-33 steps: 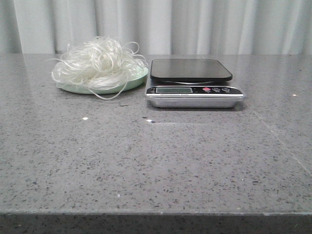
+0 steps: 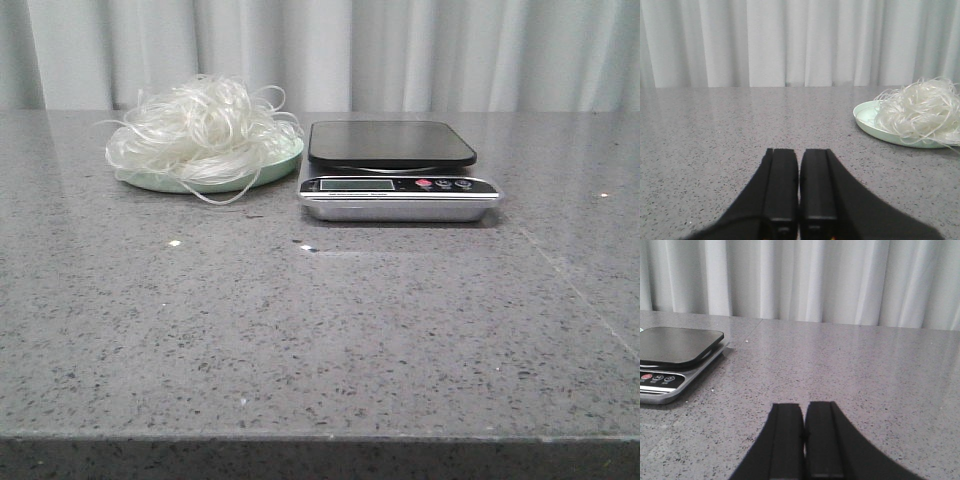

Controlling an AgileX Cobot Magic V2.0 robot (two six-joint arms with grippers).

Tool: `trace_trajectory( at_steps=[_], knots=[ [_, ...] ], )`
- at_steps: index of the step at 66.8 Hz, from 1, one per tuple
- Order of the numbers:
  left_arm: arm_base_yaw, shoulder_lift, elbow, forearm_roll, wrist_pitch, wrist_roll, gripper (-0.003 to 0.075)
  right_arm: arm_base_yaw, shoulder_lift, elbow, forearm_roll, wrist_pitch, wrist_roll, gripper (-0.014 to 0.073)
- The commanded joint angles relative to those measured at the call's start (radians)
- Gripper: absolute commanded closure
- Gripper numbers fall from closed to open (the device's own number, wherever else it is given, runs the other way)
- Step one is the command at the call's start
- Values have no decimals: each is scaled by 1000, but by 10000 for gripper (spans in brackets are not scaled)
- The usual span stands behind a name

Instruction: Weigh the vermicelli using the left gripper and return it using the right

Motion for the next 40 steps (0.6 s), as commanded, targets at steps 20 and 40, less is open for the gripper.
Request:
trace_trajectory(
  at_steps=[20, 40],
  knots=[
    [4, -19, 8, -1, -94, -8, 587, -2, -16, -8, -15, -78, -10, 427],
    [4, -19, 2, -6, -365, -8, 587, -2, -16, -8, -15, -78, -10, 427]
  ],
)
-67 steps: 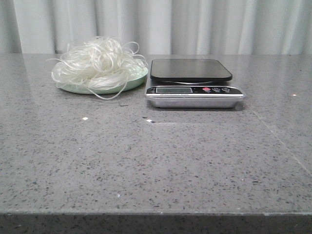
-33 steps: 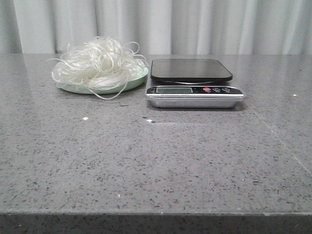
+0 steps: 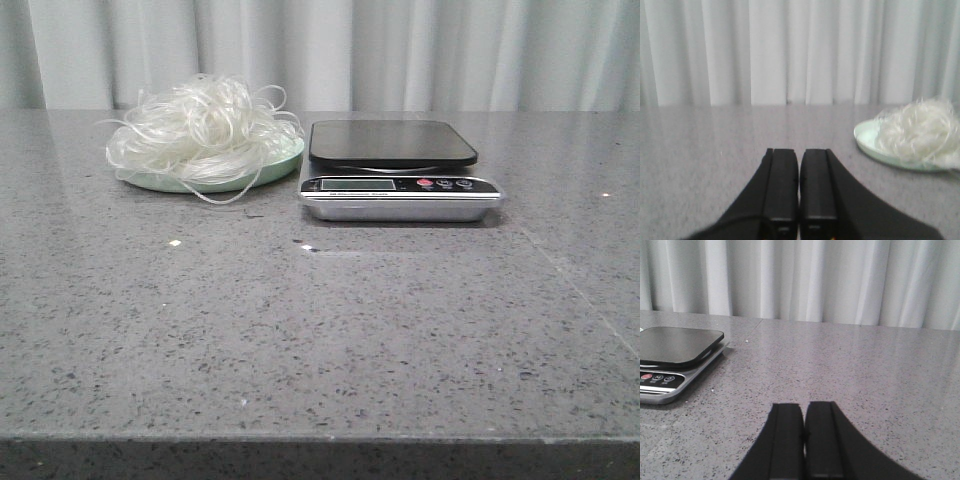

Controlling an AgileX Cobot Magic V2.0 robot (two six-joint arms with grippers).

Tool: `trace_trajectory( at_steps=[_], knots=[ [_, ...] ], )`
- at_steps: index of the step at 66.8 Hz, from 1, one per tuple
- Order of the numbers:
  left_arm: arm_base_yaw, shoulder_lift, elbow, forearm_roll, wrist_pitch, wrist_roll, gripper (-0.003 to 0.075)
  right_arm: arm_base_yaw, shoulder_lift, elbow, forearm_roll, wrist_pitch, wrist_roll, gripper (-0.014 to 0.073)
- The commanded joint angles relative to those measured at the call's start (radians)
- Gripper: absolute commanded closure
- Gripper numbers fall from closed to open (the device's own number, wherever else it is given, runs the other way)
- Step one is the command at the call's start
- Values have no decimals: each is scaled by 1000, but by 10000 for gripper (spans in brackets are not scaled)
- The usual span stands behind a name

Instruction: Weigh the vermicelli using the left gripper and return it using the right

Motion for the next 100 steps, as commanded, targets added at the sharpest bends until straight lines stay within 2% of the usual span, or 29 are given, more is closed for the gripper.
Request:
trace_trajectory(
  at_steps=[1, 5, 9, 21, 32, 36, 62, 67, 71, 82, 86, 100],
  knots=[
    [4, -19, 0, -6, -267, -8, 587, -2, -16, -8, -15, -78, -10, 427],
    [4, -17, -30, -6, -298, -8, 587, -2, -16, -8, -15, -78, -10, 427],
    [4, -1, -94, 1, -260, -8, 587, 1, -16, -8, -15, -78, -10, 427],
    [4, 144, -326, 33, 6, -8, 587, 1, -16, -8, -15, -78, -10, 427],
    [4, 327, -514, -47, 246, -10, 587, 1, -16, -8, -15, -78, -10, 427],
    [4, 369, -541, -47, 285, -10, 587, 1, -16, -8, -15, -78, -10, 427],
    [2, 512, -550, -47, 247, -10, 577, 1, -16, -8, -15, -78, -10, 427],
    [-22, 537, -580, -34, 247, -8, 524, 1, -16, -8, -15, -78, -10, 427],
    [-59, 564, -615, -29, 258, -1, 440, 1, -16, -8, -15, -78, -10, 427],
    [-168, 696, -744, -25, 276, 3, 139, 1, -16, -8, -15, -78, -10, 427],
    [-195, 753, -800, -25, 288, 3, 84, 1, -16, -8, -15, -78, -10, 427],
    [-316, 1016, -1074, -25, 418, 3, 69, 1, -16, -8, -15, -78, -10, 427]
  ],
)
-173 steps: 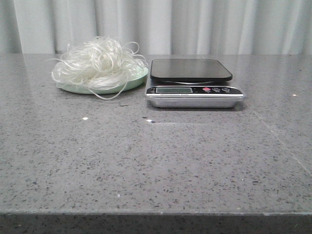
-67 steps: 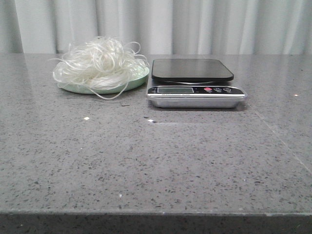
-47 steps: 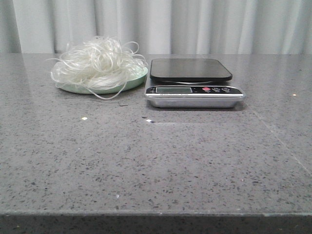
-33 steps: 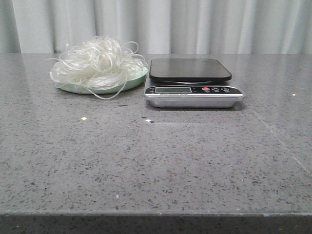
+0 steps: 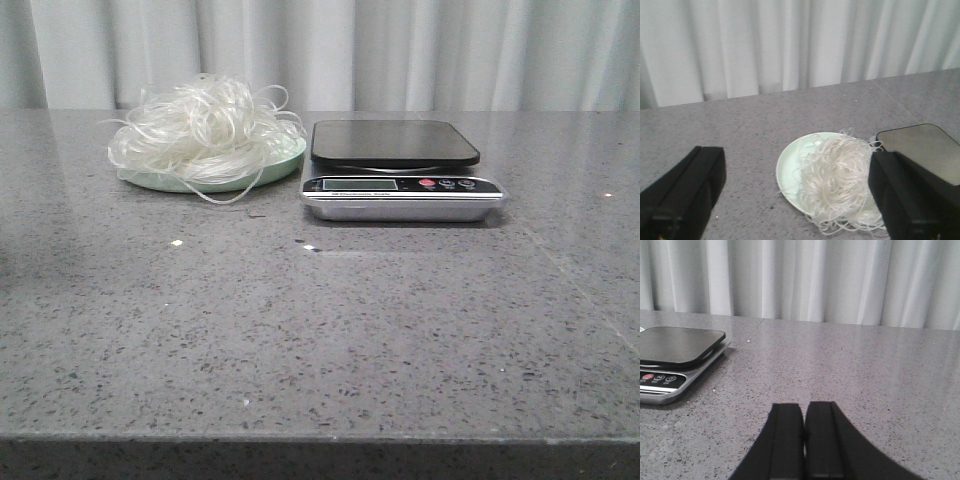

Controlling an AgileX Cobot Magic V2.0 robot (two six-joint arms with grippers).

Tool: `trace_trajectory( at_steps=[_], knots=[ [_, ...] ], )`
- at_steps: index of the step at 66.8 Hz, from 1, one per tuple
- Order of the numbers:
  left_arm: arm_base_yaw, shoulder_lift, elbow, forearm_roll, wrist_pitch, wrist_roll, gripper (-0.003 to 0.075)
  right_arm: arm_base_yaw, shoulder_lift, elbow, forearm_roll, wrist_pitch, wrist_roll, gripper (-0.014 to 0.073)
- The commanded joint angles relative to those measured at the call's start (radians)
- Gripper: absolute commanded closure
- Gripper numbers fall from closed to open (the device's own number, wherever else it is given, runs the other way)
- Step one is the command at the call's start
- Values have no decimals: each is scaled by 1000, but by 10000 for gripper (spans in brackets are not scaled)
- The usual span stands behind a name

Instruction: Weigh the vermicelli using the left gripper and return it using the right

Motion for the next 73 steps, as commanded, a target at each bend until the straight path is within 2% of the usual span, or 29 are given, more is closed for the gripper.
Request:
trace_trajectory(
  at_steps=[1, 14, 30, 62, 73],
  knots=[
    [-51, 124, -148, -2, 11, -3, 69, 1, -16, -8, -15, -78, -10, 427],
    [-107, 387, -425, -2, 231, -3, 69, 1, -16, -8, -15, -78, -10, 427],
    [-105, 611, -625, -2, 353, -4, 69, 1, -16, -8, -15, -78, -10, 427],
    [-105, 852, -717, -2, 543, -4, 70, 1, -16, -8, -15, -78, -10, 427],
    [-105, 922, -766, 13, 661, -4, 75, 1, -16, -8, -15, -78, -10, 427]
  ],
)
